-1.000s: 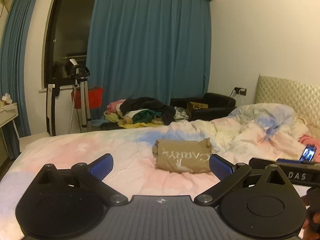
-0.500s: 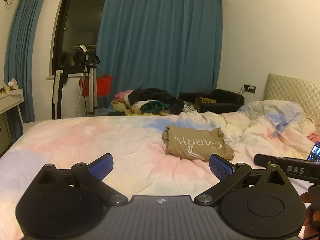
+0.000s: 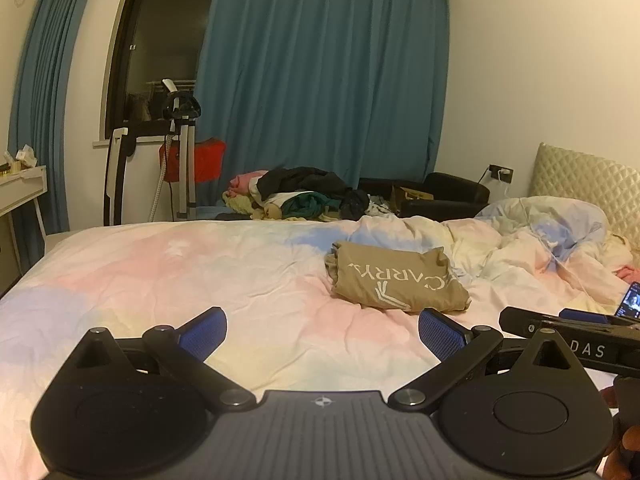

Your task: Fold clothes

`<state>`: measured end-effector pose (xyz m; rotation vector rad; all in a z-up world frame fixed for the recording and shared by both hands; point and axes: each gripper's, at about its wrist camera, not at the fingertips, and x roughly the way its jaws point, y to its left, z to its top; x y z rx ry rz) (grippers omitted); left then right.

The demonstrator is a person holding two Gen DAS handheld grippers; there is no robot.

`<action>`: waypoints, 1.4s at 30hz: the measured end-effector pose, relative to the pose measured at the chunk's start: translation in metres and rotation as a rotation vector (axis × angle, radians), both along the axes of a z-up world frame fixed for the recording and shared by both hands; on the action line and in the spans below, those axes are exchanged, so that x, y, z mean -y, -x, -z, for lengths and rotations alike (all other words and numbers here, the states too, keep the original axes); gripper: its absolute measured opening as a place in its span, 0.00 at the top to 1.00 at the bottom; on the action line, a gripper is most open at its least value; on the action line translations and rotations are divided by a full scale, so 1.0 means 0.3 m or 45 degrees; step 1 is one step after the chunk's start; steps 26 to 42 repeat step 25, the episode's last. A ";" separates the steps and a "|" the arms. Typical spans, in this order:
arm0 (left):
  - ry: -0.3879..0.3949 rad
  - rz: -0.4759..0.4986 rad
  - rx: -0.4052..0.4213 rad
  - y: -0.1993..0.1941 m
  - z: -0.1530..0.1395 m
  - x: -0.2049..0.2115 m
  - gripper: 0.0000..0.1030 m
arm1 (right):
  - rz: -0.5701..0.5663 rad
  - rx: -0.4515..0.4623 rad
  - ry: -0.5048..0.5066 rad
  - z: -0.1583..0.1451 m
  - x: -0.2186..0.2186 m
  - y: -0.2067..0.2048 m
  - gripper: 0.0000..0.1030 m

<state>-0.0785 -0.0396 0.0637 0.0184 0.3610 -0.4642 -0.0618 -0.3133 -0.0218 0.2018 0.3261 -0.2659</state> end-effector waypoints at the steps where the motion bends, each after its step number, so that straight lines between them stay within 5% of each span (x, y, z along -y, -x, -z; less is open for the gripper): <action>1: 0.001 0.001 0.001 0.001 -0.001 0.001 0.00 | 0.001 0.000 -0.005 -0.001 0.002 0.000 0.14; 42: 0.022 -0.037 -0.004 0.009 0.004 -0.003 0.00 | 0.038 -0.014 -0.004 0.003 0.008 -0.004 0.14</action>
